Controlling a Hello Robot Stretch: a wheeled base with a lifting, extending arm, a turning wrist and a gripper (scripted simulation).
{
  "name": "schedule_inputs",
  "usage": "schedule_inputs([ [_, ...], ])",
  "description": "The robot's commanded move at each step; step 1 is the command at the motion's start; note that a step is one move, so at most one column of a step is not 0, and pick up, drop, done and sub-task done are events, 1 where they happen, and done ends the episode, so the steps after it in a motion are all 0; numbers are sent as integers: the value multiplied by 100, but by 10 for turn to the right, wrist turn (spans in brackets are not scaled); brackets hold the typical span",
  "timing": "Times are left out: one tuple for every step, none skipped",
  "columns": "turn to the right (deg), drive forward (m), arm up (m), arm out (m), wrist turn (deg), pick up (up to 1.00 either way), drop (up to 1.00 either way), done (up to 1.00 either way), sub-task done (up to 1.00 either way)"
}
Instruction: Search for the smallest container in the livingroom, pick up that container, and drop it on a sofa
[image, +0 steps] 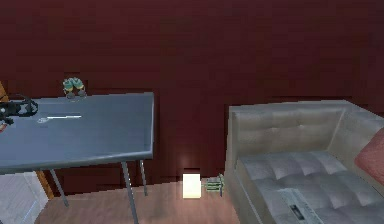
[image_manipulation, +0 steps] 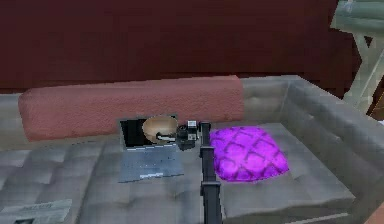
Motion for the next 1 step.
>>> schedule_inputs([
  [0,0,-32,0,0,0,0,0,0],
])
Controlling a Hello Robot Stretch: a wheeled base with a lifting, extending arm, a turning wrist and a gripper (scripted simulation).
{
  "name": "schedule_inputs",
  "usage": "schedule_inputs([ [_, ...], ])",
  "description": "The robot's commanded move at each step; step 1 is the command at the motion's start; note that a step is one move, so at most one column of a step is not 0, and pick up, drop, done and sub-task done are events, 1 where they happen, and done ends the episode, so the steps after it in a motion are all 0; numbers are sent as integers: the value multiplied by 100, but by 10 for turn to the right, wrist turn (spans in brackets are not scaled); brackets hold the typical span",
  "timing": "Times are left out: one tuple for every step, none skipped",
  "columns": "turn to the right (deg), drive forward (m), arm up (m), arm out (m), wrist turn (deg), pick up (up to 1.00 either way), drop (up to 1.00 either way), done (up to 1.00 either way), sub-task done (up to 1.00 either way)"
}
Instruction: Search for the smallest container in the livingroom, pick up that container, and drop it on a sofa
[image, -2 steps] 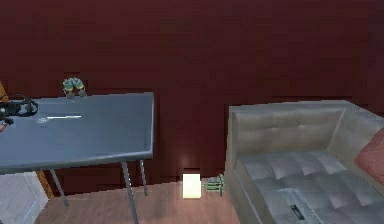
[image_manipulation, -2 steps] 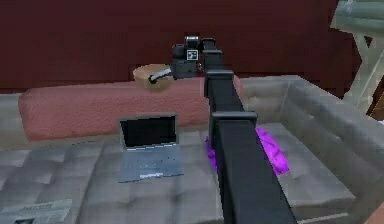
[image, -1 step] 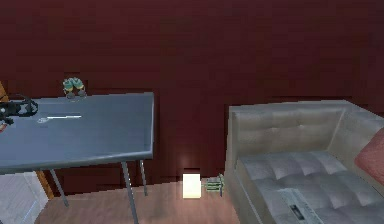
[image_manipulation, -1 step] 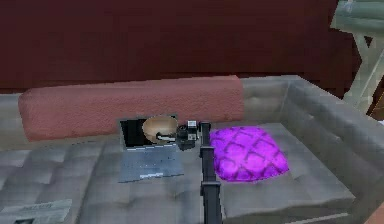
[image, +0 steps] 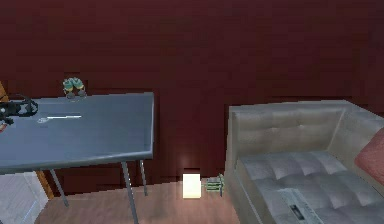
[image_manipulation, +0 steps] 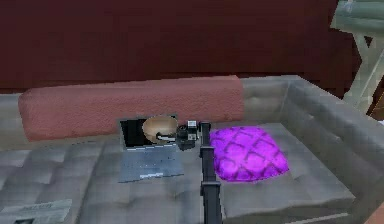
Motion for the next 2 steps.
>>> schedule_inputs([
  [0,0,0,0,0,0,100,0,0],
  [0,0,10,0,0,0,0,0,0],
])
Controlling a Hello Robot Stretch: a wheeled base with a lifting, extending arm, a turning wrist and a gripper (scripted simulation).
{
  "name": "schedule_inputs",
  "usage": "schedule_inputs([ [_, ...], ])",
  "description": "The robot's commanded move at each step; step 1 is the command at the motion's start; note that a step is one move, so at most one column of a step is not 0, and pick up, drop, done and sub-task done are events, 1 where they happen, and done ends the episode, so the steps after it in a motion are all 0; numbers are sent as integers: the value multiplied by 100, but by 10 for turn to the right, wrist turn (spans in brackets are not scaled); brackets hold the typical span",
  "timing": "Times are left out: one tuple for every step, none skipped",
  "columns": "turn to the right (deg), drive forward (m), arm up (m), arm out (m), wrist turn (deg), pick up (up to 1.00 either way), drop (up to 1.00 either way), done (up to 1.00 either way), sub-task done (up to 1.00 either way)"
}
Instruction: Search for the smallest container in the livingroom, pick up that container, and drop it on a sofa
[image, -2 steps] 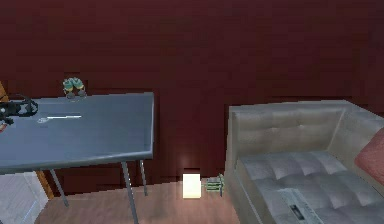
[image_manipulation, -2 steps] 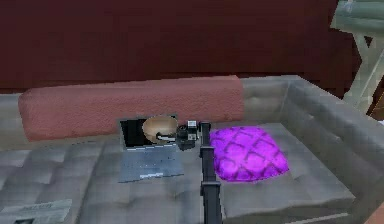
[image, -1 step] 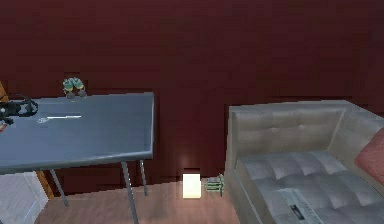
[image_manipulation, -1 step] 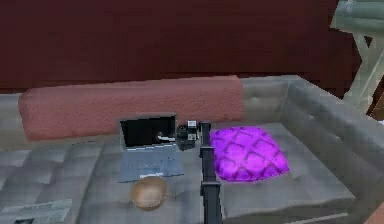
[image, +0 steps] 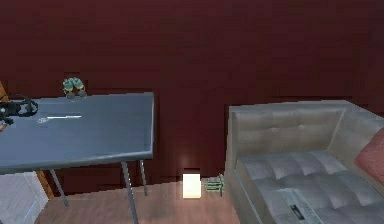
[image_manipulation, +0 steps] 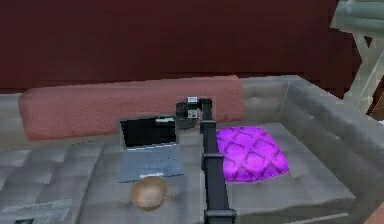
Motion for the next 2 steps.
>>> schedule_inputs([
  [0,0,0,-8,0,0,0,0,0],
  [0,0,0,0,0,0,0,100,0],
])
